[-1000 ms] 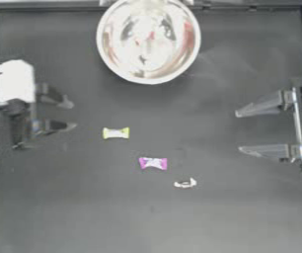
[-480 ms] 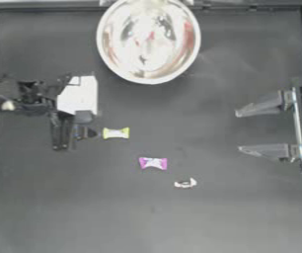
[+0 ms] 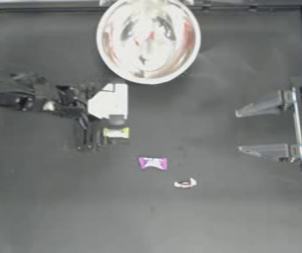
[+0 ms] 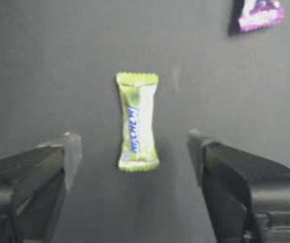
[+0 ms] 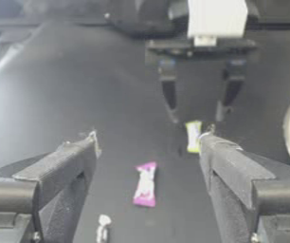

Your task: Put candies in bowl

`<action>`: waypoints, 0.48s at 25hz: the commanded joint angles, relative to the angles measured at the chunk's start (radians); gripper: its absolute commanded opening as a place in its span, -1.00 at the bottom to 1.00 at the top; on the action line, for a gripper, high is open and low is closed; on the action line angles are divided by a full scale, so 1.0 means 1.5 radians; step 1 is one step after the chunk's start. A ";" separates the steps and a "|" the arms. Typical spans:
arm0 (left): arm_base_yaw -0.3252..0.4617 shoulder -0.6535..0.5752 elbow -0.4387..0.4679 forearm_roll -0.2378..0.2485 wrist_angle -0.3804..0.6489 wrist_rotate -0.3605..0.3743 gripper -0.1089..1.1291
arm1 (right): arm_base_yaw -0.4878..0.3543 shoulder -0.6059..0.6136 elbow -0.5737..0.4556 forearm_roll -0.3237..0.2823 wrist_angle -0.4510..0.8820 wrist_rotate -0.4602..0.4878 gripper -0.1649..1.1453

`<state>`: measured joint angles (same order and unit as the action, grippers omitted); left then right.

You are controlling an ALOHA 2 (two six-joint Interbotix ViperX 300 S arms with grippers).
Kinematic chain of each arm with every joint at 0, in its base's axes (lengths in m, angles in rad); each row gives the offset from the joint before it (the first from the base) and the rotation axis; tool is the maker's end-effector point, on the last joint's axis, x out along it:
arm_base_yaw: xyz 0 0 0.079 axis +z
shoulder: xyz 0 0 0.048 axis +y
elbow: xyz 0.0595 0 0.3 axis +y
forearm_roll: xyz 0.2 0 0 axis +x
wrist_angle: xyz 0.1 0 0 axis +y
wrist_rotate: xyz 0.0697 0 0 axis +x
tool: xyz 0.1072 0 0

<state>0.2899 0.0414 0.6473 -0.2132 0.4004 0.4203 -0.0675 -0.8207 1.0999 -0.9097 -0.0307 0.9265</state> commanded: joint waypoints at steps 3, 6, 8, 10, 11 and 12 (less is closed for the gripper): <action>0.000 0.017 -0.033 0.002 0.004 0.004 0.78 | 0.001 0.003 -0.007 0.002 -0.004 0.002 0.69; -0.001 0.035 -0.042 0.002 0.005 0.006 0.76 | 0.001 0.003 -0.007 0.002 -0.004 0.001 0.69; -0.002 0.044 -0.047 0.002 0.006 0.006 0.76 | 0.001 0.003 -0.007 0.002 -0.005 0.001 0.69; -0.002 0.053 -0.053 0.002 0.012 0.007 0.76 | 0.001 0.003 -0.007 0.002 -0.005 0.001 0.69; -0.002 0.056 -0.056 0.002 0.018 0.006 0.76 | 0.001 0.003 -0.007 0.002 -0.005 0.001 0.69; -0.002 0.060 -0.057 0.002 0.025 0.006 0.75 | 0.001 0.003 -0.007 0.002 -0.006 0.001 0.69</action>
<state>0.2884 0.1549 0.5844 -0.2117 0.4310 0.4280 -0.0675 -0.8207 1.0999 -0.9112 -0.0322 0.9281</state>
